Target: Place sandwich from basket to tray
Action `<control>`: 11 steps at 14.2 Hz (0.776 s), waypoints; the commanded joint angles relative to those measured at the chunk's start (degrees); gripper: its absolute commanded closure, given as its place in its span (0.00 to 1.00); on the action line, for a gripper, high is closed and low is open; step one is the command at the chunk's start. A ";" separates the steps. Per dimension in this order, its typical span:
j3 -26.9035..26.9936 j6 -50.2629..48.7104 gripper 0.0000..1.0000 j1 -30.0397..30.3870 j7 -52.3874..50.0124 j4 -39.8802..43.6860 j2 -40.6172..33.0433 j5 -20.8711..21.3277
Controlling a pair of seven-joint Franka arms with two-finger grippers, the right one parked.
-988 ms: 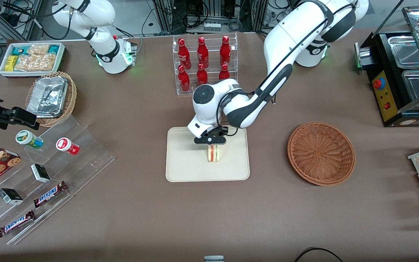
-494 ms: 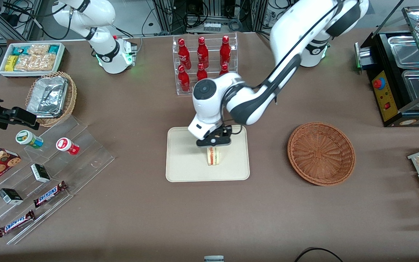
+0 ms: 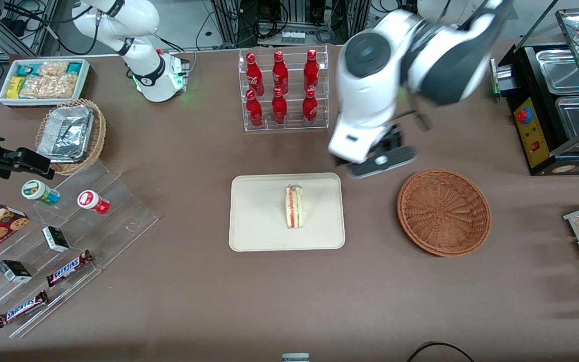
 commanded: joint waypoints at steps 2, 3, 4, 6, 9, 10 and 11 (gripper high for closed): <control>0.45 -8.48 0.00 9.37 17.52 -3.01 -10.61 -5.54; 4.11 -10.07 0.00 9.39 21.83 -3.01 -12.12 -6.25; 9.89 -11.05 0.00 8.09 27.88 -3.18 -13.79 -7.65; 19.40 -11.76 0.00 7.28 41.85 -4.06 -16.78 -10.47; 27.16 -12.02 0.00 7.37 53.48 -4.06 -17.76 -11.36; 28.57 -11.94 0.00 7.55 55.60 -4.15 -17.93 -11.36; 29.10 -11.15 0.00 7.63 56.49 -4.67 -17.67 -11.01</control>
